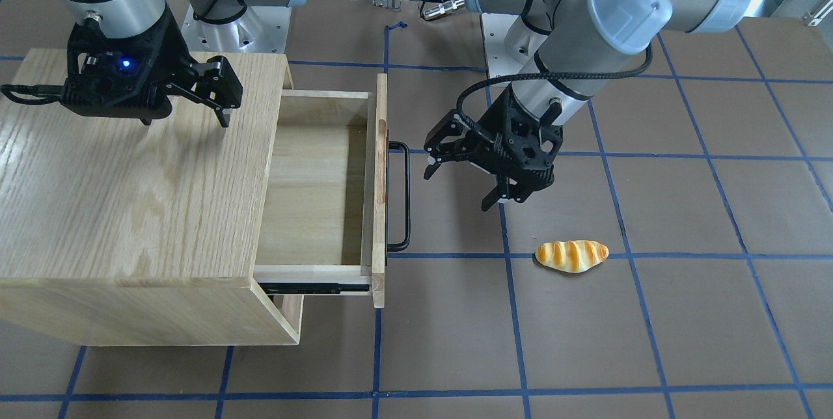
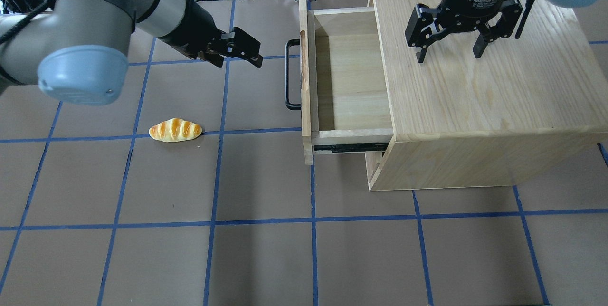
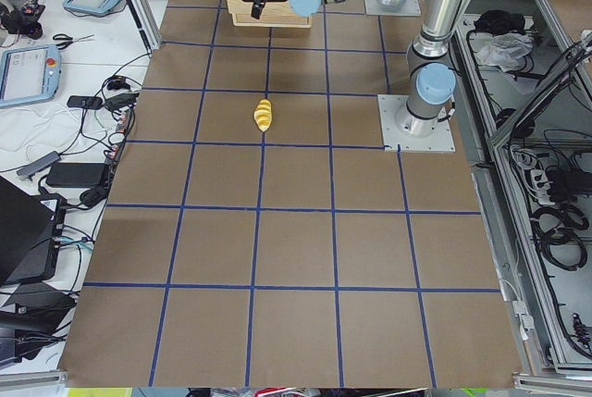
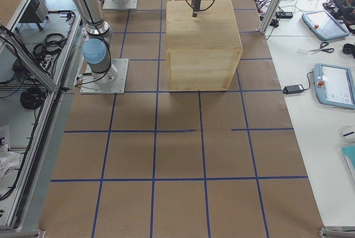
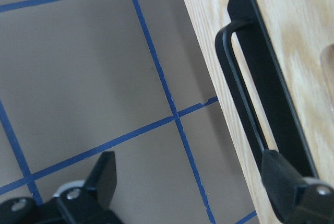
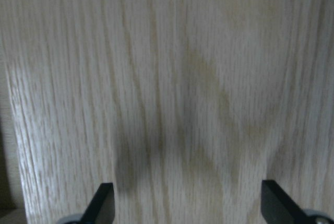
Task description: Open upper drawer
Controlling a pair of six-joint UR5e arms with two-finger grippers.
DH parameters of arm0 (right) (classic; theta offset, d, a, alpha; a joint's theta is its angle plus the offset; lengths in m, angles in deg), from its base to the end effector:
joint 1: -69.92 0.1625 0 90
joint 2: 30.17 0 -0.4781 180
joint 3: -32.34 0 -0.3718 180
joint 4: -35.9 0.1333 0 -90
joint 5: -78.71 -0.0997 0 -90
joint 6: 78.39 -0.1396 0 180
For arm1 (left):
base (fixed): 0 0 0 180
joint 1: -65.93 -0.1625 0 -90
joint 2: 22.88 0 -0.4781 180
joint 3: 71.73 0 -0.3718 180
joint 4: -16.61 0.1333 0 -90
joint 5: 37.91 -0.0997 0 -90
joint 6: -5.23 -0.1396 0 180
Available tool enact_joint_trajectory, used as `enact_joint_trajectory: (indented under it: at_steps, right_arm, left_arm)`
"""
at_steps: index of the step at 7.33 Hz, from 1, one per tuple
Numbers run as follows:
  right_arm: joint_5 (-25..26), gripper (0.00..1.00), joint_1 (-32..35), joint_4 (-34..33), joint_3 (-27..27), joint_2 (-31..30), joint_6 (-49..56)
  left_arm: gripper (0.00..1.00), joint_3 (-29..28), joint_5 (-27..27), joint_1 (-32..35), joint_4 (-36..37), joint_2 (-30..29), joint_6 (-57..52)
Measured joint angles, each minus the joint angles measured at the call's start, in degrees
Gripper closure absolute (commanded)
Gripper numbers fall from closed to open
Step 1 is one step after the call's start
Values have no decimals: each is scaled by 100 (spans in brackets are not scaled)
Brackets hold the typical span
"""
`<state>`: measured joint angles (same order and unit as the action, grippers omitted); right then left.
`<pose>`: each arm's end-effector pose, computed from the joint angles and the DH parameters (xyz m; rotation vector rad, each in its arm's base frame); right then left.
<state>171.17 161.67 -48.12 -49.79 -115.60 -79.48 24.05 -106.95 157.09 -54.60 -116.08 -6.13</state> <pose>0.1426 -0.4982 0.5165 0.0194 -3.0967 -0.0708 -0.1936 -0.5106 0.4704 -0.3469 -2.7576 0.2832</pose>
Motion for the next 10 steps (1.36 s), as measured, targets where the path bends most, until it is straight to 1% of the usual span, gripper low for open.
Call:
enact_joint_trajectory:
  at_steps: [1, 2, 3, 4, 6, 8, 10]
  right_arm:
    - [0, 0, 0, 0, 1, 0, 0]
    - [0, 0, 0, 0, 3, 0, -1]
    - [0, 0, 0, 0, 4, 0, 0]
    - [0, 0, 0, 0, 3, 0, -1]
    - [0, 0, 0, 0, 2, 0, -2]
    - [0, 0, -3, 0, 4, 0, -5]
    - [0, 0, -2, 0, 4, 0, -5]
  left_arm:
    - [0, -371, -352, -124, -802, 171, -27]
    - [0, -801, -820, -230, -1645, 281, -42]
    - [0, -1123, -1366, -295, -2253, 357, -47]
    - [0, -1300, -1754, -326, -2557, 417, -50]
    - [0, -1431, -1998, -341, -2693, 454, -31]
    - [0, -1456, -2092, -337, -2666, 455, 30]
    - [0, -1427, -2120, -312, -2604, 443, 357]
